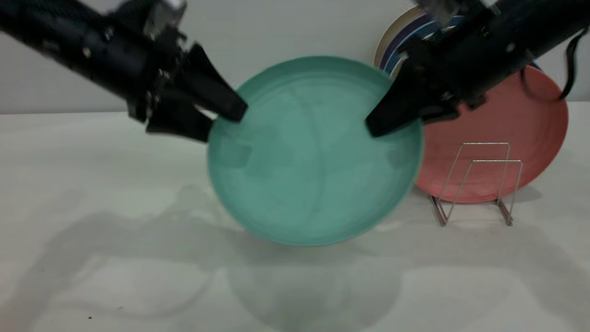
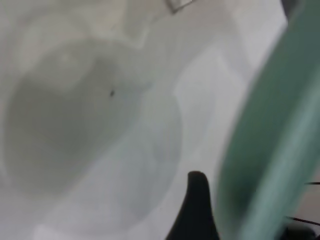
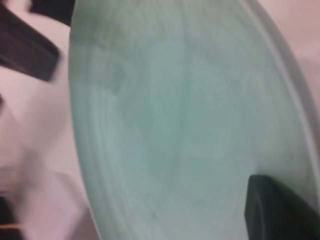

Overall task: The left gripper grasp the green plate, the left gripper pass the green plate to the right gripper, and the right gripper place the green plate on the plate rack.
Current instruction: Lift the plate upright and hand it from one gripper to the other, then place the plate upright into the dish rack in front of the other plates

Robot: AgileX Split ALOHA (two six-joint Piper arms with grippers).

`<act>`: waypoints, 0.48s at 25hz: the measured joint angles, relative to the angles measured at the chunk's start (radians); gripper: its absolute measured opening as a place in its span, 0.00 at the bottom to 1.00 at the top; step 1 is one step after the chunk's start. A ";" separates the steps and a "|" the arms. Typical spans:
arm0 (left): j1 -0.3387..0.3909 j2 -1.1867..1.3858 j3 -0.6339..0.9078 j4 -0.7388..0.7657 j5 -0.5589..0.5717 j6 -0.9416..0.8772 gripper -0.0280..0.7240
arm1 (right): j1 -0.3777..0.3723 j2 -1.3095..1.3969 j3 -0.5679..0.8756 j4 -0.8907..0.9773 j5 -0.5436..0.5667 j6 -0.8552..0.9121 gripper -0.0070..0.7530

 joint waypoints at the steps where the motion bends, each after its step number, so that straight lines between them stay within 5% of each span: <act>1: 0.000 -0.022 0.000 0.008 0.003 0.000 0.93 | -0.002 -0.027 0.000 -0.040 -0.025 -0.017 0.10; 12: 0.000 -0.135 0.000 0.100 0.011 0.000 0.84 | -0.020 -0.338 0.000 -0.510 -0.225 -0.498 0.10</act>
